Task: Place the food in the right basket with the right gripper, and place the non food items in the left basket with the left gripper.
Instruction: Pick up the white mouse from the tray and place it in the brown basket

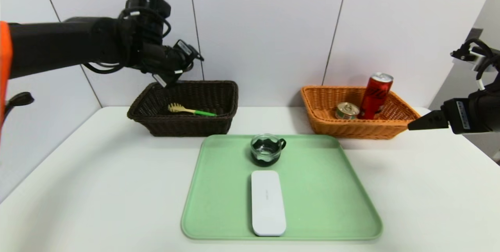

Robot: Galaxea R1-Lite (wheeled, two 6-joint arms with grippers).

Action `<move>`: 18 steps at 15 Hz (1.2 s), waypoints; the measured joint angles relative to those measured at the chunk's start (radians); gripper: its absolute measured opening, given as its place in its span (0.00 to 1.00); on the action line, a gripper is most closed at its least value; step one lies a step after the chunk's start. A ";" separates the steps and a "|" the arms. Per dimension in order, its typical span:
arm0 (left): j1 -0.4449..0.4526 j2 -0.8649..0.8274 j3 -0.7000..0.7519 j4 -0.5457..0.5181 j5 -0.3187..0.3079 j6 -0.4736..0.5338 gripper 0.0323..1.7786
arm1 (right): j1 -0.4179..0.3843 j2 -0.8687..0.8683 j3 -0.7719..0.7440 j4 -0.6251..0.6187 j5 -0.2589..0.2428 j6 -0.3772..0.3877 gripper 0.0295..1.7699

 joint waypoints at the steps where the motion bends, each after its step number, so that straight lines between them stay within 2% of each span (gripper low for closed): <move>1: -0.041 -0.041 0.000 -0.001 -0.001 0.063 0.82 | 0.001 0.000 0.000 0.000 0.001 0.001 0.97; 3: -0.130 -0.104 0.000 0.048 -0.001 0.183 0.85 | 0.002 -0.001 0.000 0.000 0.001 0.001 0.97; 5: -0.213 -0.139 0.000 0.179 0.002 0.263 0.87 | 0.002 -0.002 0.003 0.000 0.001 0.002 0.97; 9: -0.391 -0.153 0.001 0.516 0.013 0.356 0.91 | 0.004 -0.001 0.012 0.000 0.003 0.010 0.97; 11: -0.466 -0.137 0.000 0.626 0.051 0.360 0.92 | 0.005 -0.001 0.029 0.000 0.003 0.017 0.97; 13: -0.510 -0.107 0.001 0.676 0.091 0.353 0.93 | 0.008 -0.001 0.042 0.000 0.003 0.024 0.97; 18: -0.568 -0.021 0.001 0.683 0.099 0.338 0.94 | 0.016 0.002 0.071 -0.007 -0.001 0.037 0.97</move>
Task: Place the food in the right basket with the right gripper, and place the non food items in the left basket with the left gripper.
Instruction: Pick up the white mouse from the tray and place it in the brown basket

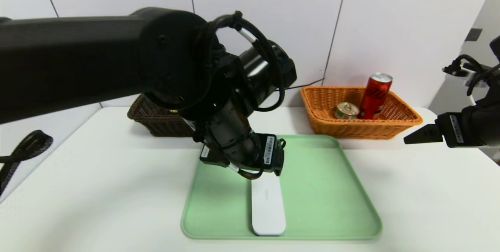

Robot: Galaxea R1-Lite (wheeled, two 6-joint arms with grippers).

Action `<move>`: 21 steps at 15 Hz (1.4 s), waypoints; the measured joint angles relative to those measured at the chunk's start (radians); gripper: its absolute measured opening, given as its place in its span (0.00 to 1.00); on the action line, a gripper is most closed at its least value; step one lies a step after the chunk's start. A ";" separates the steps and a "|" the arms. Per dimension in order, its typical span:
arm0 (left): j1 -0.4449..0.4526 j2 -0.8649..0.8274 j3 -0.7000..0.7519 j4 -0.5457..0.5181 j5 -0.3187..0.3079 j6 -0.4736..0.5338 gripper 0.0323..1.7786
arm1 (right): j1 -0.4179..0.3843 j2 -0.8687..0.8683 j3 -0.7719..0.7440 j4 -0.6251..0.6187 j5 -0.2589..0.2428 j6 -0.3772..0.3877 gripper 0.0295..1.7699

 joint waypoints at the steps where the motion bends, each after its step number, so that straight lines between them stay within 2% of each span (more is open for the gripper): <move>1: -0.010 0.017 0.000 -0.001 0.000 -0.008 0.94 | 0.002 0.001 0.002 -0.024 0.000 -0.005 0.97; 3: -0.024 0.043 0.000 -0.003 0.000 -0.011 0.95 | 0.008 0.004 0.003 -0.123 0.006 -0.031 0.97; 5: -0.036 0.061 0.000 -0.003 -0.001 -0.019 0.95 | 0.015 0.008 0.003 -0.251 0.035 -0.082 0.97; 6: -0.043 0.068 0.000 -0.004 -0.001 -0.032 0.95 | 0.024 0.011 0.001 -0.314 0.057 -0.094 0.97; 8: -0.053 0.079 0.000 -0.003 -0.001 -0.045 0.95 | 0.051 0.016 -0.002 -0.415 0.057 -0.095 0.97; 11: -0.057 0.095 0.000 -0.003 0.001 -0.044 0.95 | 0.072 0.008 0.008 -0.426 -0.019 -0.097 0.97; 12: -0.058 0.103 0.000 -0.003 0.002 -0.041 0.95 | 0.079 0.001 0.014 -0.426 -0.027 -0.098 0.97; 21: -0.053 0.187 -0.005 -0.048 0.035 -0.037 0.95 | 0.091 -0.051 0.126 -0.433 -0.030 -0.096 0.97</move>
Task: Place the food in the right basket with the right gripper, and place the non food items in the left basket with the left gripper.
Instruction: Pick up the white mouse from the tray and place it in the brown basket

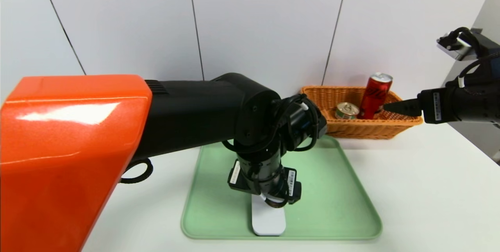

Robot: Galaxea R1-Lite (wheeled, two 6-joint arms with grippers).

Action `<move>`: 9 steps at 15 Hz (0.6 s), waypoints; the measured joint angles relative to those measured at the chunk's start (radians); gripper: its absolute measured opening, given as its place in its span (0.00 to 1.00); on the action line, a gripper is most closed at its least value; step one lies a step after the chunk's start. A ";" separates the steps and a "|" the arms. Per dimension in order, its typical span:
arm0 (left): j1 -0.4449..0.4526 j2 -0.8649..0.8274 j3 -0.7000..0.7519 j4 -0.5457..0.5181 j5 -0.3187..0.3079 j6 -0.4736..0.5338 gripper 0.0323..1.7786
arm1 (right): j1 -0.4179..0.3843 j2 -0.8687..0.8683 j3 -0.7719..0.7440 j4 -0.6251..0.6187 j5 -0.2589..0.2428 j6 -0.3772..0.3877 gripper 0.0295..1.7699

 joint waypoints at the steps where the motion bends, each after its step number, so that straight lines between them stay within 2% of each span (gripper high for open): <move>1: 0.003 0.008 -0.004 -0.001 0.001 -0.004 0.95 | 0.000 -0.004 0.009 0.000 0.000 0.000 0.97; 5: 0.011 0.029 -0.007 -0.046 0.067 -0.064 0.95 | 0.000 -0.017 0.040 -0.001 0.000 -0.002 0.97; 9: 0.012 0.035 -0.007 -0.043 0.069 -0.081 0.95 | 0.000 -0.024 0.050 -0.001 0.000 -0.001 0.97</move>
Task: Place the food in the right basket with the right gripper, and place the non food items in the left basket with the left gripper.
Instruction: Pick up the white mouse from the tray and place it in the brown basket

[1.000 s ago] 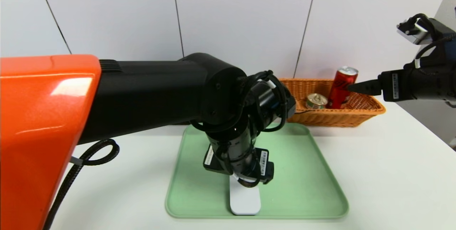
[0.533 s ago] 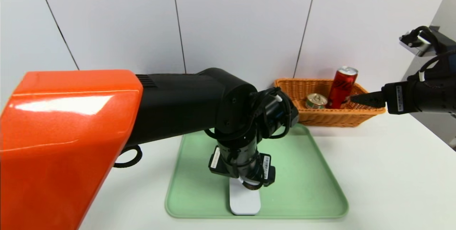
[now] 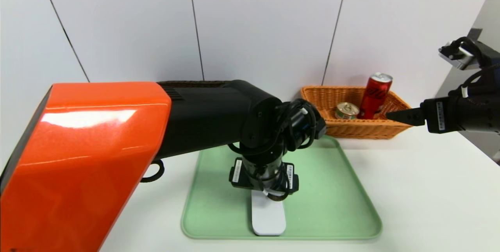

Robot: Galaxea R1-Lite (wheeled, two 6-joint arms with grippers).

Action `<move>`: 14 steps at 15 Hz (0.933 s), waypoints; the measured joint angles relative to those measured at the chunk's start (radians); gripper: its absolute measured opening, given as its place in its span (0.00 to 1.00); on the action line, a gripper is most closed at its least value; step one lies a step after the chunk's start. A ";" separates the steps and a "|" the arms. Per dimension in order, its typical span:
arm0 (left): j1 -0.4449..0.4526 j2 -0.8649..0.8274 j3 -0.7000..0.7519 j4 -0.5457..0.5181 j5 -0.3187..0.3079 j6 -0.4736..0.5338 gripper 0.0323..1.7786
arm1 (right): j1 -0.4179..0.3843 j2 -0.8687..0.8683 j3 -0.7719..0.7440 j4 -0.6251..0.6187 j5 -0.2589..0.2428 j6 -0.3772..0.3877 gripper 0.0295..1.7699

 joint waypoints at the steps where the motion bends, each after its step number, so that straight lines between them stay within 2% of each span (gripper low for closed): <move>1: 0.000 0.001 0.000 0.001 0.000 -0.001 0.95 | 0.000 -0.001 0.000 0.000 0.000 0.000 0.97; 14: -0.003 0.007 0.000 0.027 -0.022 -0.029 0.95 | 0.001 -0.008 0.012 0.000 0.001 0.000 0.97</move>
